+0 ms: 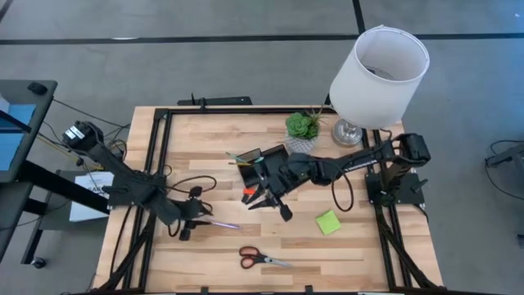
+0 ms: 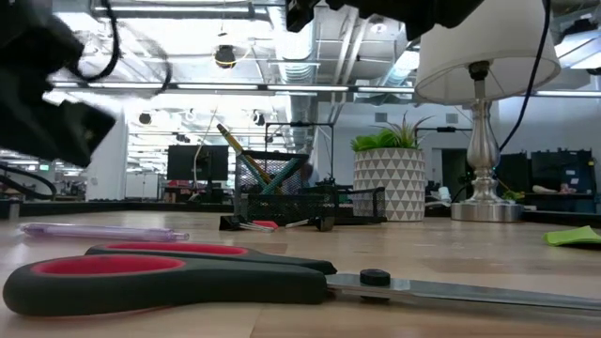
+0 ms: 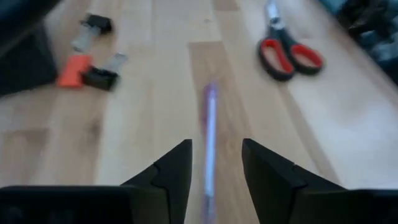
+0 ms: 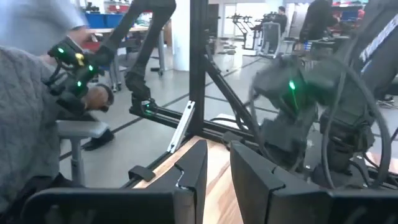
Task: Pick and place office supplies into organizer
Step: Put the light purple pen into the black desk organizer
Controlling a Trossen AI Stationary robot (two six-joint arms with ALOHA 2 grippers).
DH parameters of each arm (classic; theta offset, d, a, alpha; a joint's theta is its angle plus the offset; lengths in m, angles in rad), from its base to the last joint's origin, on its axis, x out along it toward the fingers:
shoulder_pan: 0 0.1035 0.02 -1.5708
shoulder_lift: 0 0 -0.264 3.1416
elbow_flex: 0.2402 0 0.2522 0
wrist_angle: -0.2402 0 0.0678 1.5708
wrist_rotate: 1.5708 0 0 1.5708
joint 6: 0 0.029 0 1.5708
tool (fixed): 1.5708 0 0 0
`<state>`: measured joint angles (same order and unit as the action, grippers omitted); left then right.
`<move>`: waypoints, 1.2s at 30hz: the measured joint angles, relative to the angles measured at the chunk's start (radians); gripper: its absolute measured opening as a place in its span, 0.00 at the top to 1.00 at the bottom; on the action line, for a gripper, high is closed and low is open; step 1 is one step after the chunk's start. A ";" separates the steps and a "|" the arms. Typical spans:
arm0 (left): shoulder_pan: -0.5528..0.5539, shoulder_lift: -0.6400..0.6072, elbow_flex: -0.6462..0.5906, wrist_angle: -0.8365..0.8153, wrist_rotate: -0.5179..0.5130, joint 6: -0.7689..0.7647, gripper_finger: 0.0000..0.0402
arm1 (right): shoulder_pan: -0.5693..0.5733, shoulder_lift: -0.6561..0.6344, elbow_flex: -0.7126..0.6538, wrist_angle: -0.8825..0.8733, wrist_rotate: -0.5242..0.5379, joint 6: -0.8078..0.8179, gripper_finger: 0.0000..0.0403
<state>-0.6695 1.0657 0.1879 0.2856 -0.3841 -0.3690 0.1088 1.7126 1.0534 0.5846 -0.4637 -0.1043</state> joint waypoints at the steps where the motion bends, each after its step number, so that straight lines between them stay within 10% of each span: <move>1: 0.005 0.000 -0.047 0.091 0.022 0.010 0.67 | 0.002 0.000 0.000 0.001 0.001 0.000 0.84; 5: 0.022 0.003 -0.179 0.329 0.050 0.062 0.69 | -0.004 0.000 0.000 0.004 0.002 0.000 0.84; 26: 0.225 0.237 -0.157 0.402 0.409 0.099 0.70 | -0.020 0.000 0.000 0.023 0.021 -0.009 0.84; 36: 0.238 0.511 -0.012 0.446 0.346 0.164 0.71 | -0.045 0.000 0.000 0.022 0.020 -0.009 0.84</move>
<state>-0.4312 1.5766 0.1755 0.7315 -0.0386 -0.2050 0.0638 1.7126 1.0534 0.6067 -0.4433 -0.1129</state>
